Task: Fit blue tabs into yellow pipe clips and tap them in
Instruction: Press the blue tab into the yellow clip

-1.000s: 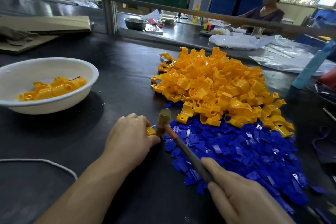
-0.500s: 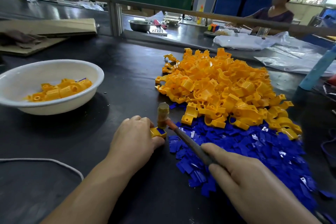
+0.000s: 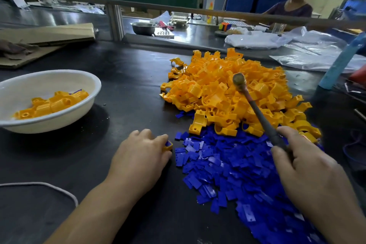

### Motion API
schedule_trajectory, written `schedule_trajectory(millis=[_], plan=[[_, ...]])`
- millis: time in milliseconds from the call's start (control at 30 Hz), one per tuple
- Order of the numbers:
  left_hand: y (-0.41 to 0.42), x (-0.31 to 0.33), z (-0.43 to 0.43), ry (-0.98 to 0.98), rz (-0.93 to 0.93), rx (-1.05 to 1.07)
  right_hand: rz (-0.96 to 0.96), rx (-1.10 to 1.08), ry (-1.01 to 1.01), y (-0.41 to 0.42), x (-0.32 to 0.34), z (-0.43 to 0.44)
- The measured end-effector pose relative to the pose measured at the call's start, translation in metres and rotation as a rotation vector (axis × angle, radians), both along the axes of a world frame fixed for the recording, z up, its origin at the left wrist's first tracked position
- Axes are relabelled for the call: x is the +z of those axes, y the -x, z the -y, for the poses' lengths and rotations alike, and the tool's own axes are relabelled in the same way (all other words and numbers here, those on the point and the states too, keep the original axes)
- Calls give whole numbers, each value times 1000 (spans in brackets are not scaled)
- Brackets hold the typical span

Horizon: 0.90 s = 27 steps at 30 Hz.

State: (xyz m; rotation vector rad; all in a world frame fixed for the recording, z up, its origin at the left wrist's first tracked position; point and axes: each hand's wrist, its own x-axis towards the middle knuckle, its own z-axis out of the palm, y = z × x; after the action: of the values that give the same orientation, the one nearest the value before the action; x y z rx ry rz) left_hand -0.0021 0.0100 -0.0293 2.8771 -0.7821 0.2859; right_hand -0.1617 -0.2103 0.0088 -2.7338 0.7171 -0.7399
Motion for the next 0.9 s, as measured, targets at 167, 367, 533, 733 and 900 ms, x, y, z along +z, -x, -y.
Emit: schedule_trajectory(millis=[167, 367, 533, 733, 900], plan=[[-6, 17, -7, 360, -228, 62, -125, -145, 19, 3, -6, 18], [-107, 50, -55, 1576, -789, 205, -167, -176, -4, 2, -11, 22], [-173, 36, -89, 1961, -874, 320, -195, -171, 20, 0, -13, 25], [-128, 34, -56, 1973, -989, 227, -279, -159, 87, 0, -12, 27], [-45, 29, 31, 1045, -671, -25, -210, -86, 172, -1, -1, 13]])
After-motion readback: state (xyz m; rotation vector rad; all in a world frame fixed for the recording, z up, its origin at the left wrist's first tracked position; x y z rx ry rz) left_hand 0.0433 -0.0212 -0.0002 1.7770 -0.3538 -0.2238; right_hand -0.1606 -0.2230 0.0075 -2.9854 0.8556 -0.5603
